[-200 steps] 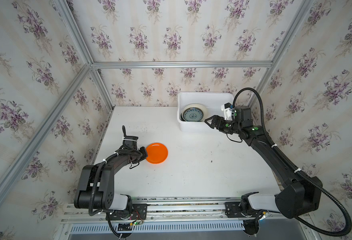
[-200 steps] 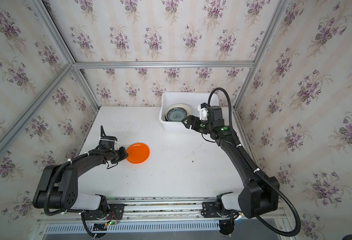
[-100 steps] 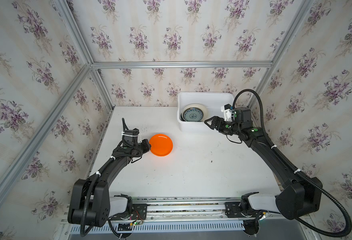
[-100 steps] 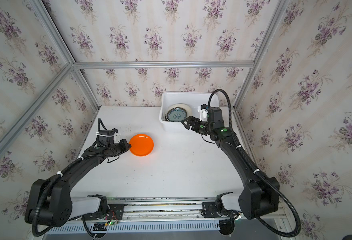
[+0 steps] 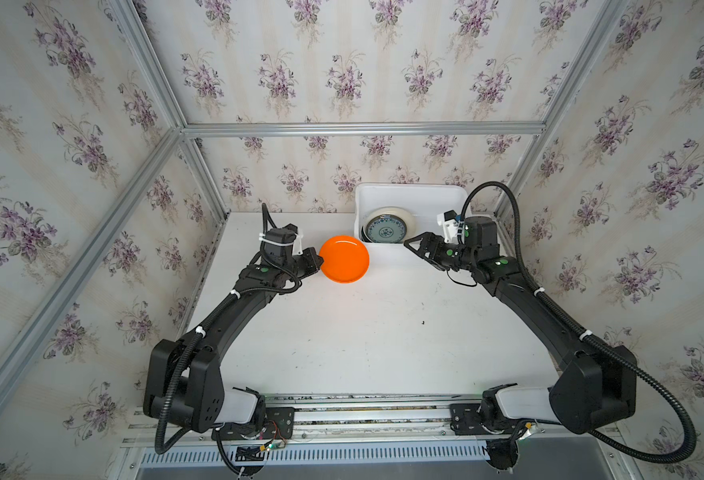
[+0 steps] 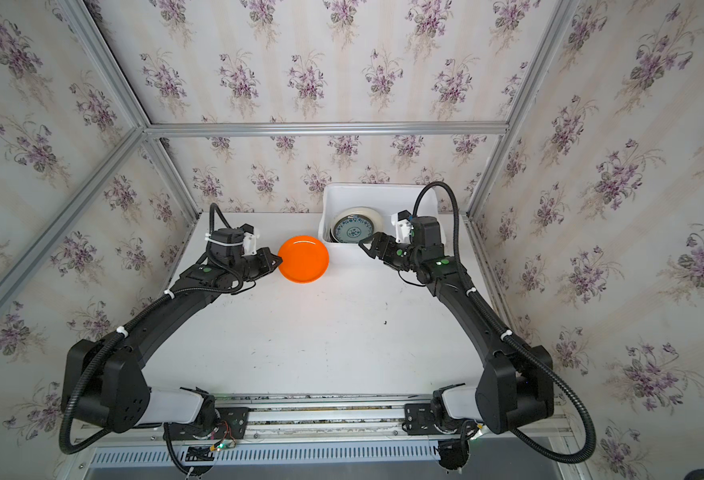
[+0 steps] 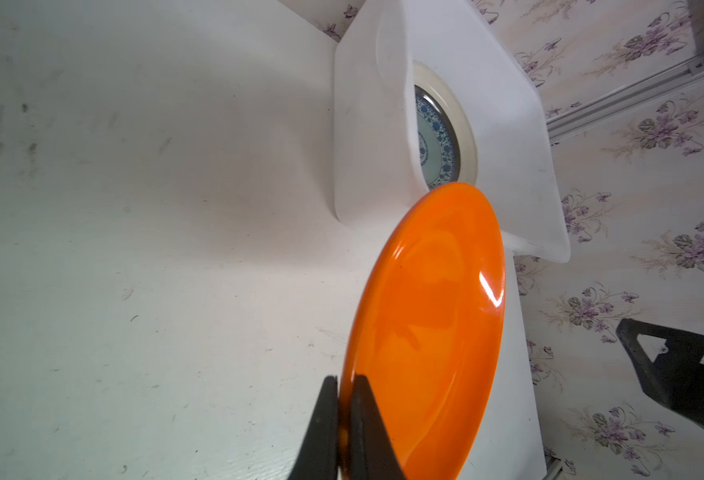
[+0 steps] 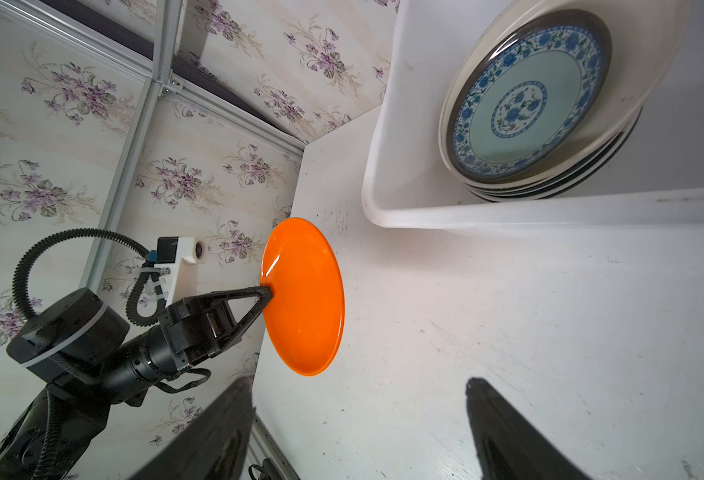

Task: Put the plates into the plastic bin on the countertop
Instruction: 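Lift the orange plate on edge toward the right gripper while the right gripper approaches, then close the right gripper on the orange plate's rim beside the left gripper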

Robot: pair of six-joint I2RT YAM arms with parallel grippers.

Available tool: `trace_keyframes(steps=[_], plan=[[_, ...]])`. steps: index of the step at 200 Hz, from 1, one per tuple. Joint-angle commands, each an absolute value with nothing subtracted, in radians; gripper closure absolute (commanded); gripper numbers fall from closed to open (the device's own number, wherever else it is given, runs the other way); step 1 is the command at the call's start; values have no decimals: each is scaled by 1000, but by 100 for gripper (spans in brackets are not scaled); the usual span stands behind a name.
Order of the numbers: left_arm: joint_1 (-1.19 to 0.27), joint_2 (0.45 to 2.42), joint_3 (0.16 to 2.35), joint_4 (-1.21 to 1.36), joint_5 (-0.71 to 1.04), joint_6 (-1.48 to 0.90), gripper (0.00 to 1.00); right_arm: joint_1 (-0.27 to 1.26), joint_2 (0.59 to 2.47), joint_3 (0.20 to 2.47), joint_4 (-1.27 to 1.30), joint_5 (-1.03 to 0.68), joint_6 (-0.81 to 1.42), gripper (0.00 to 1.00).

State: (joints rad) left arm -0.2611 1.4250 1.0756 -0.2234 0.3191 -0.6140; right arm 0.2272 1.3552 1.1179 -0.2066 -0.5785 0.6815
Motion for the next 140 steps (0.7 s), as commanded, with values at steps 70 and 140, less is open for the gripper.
trace_keyframes(steps=[70, 140], plan=[[-369, 1534, 1268, -199, 367, -644, 100, 250, 1372, 1116, -121, -615, 715, 38], [-441, 1561, 1319, -184, 391, -661, 100, 266, 1393, 1121, -100, -627, 734, 52]])
